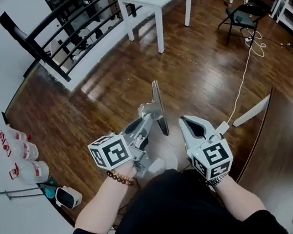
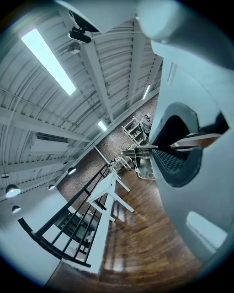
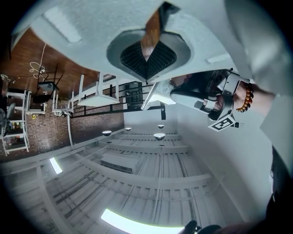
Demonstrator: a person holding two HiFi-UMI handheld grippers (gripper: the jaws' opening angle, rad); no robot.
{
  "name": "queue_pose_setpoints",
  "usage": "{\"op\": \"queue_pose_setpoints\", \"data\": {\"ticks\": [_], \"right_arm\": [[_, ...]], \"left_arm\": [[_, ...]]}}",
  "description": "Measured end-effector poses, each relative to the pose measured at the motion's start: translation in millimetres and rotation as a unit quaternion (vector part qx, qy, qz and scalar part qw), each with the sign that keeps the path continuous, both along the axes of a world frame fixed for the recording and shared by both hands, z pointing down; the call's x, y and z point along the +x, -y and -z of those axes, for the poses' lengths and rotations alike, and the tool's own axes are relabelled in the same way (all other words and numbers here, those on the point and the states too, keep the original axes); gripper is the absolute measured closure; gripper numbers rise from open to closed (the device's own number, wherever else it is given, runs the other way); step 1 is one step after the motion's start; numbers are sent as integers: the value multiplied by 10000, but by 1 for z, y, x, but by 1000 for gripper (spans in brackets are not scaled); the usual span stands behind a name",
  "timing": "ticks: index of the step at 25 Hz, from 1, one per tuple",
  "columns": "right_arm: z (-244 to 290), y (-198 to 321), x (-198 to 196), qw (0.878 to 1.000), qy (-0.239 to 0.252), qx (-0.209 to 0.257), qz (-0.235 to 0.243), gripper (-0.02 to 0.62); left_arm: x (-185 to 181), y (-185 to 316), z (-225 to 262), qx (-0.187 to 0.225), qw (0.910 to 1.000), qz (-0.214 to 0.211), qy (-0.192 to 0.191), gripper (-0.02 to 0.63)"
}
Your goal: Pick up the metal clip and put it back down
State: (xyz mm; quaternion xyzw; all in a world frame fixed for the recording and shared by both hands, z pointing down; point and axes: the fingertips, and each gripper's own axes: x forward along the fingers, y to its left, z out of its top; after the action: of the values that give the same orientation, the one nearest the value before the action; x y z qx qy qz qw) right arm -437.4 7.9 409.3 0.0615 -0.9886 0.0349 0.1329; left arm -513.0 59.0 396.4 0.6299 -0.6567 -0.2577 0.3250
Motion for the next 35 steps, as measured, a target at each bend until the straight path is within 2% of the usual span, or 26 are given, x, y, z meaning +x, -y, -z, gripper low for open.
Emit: {"op": "queue_pose_setpoints", "data": {"ticks": [7, 18, 26, 35], "right_arm": [[11, 80, -50, 9999, 123, 1, 105, 603], [-5, 147, -112, 9999, -7, -86, -92, 603], [3, 209, -206, 9984, -94, 175, -524, 603], [14, 243, -325, 9964, -109, 356, -761, 603]], "left_arm": [[-43, 79, 16, 15, 9999, 45, 154, 584], [-110, 151, -4, -106, 9998, -151, -30, 584], [-210, 220, -2, 153, 9982, -557, -130, 584], [-329, 263, 5, 282, 9957, -866, -147, 584]]}}
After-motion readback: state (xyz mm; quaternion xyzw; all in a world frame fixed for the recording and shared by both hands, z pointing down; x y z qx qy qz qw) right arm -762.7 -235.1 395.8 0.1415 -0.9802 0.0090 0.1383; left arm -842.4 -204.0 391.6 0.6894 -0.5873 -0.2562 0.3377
